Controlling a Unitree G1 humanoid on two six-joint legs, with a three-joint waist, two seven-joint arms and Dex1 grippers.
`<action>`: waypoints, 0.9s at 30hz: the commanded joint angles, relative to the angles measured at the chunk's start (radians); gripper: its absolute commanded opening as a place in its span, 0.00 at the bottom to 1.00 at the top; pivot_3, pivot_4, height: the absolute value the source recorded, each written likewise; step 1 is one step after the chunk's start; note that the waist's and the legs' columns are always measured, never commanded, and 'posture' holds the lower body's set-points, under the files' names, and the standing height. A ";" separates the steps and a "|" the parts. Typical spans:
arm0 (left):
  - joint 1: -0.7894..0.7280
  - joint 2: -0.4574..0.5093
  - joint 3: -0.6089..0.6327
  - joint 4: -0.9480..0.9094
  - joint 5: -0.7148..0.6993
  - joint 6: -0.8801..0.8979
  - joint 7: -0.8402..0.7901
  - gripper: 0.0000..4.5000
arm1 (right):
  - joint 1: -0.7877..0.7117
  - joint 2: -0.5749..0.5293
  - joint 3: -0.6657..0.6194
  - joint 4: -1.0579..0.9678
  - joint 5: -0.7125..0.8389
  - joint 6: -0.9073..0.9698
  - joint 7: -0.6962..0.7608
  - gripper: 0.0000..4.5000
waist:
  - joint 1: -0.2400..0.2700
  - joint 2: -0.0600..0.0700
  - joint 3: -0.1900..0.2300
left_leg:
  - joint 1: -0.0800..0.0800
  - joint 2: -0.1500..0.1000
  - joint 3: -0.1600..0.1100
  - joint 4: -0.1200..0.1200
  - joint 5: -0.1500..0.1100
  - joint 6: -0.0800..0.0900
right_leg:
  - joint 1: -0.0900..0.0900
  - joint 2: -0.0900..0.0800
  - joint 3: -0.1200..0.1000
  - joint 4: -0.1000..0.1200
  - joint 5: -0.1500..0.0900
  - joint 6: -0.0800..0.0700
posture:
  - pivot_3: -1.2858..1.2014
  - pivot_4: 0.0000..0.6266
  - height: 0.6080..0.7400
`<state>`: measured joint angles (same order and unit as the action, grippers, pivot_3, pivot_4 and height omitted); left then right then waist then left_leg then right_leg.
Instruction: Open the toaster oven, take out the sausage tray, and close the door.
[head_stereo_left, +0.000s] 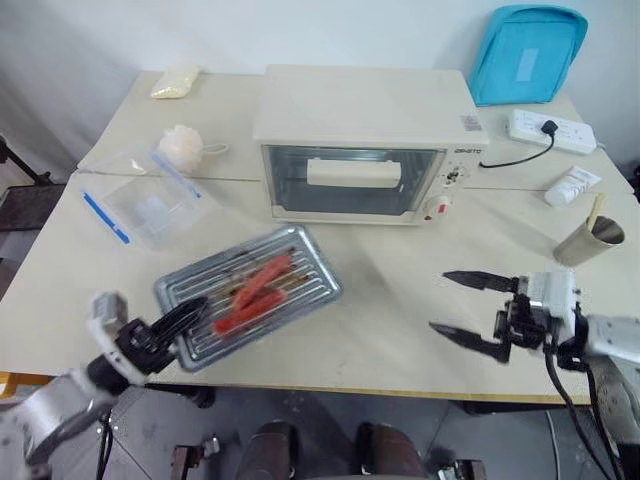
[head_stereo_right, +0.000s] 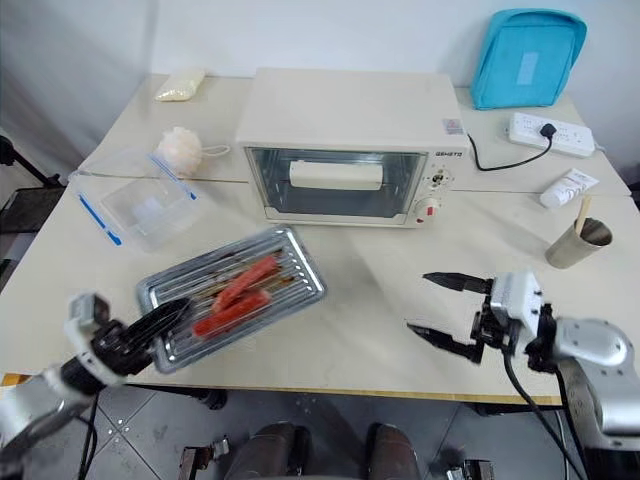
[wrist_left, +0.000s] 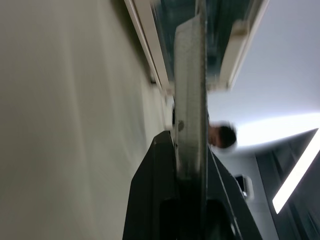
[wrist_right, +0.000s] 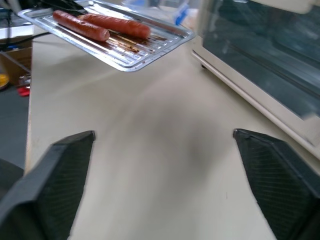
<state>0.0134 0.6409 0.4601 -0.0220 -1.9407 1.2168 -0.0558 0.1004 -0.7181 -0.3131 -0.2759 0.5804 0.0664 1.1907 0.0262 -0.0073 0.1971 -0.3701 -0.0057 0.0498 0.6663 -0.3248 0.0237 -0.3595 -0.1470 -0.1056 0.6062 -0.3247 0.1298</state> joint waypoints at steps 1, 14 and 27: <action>-0.090 0.038 -0.105 0.069 -0.022 0.032 -0.019 0.00 | 0.057 -0.010 -0.080 -0.055 0.041 0.003 -0.015 0.99 | -0.007 0.000 0.000 | 0.000 0.000 0.001 0.000 0.000 0.000 | -0.001 0.000 0.000 0.000 0.000 0.000 | 0.52 0.24 1.00; -0.624 -0.133 -0.493 0.371 0.634 0.069 -0.338 0.00 | 0.353 0.055 -0.222 -0.239 0.029 -0.026 -0.116 0.99 | 0.026 0.001 0.000 | 0.000 -0.001 0.004 0.000 0.004 0.001 | -0.002 0.003 -0.004 0.001 0.001 0.002 | 0.52 0.24 1.00; -0.610 -0.126 -0.375 0.261 0.804 0.159 -0.430 0.57 | 0.335 0.040 -0.190 -0.227 0.020 -0.026 -0.133 1.00 | 0.017 0.002 0.000 | 0.000 -0.001 0.005 -0.001 0.004 0.001 | -0.002 0.002 -0.003 0.000 0.002 0.004 | 0.52 0.24 1.00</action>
<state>-0.6232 0.4770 0.0367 0.3104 -1.1372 1.3542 -0.4624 0.4428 -0.6649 -0.5018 -0.5057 0.5955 0.0477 1.0557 0.0432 -0.0058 0.1967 -0.3697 -0.0059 0.0554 0.6649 -0.3210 0.0244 -0.3622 -0.1445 -0.1080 0.6066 -0.3227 0.1335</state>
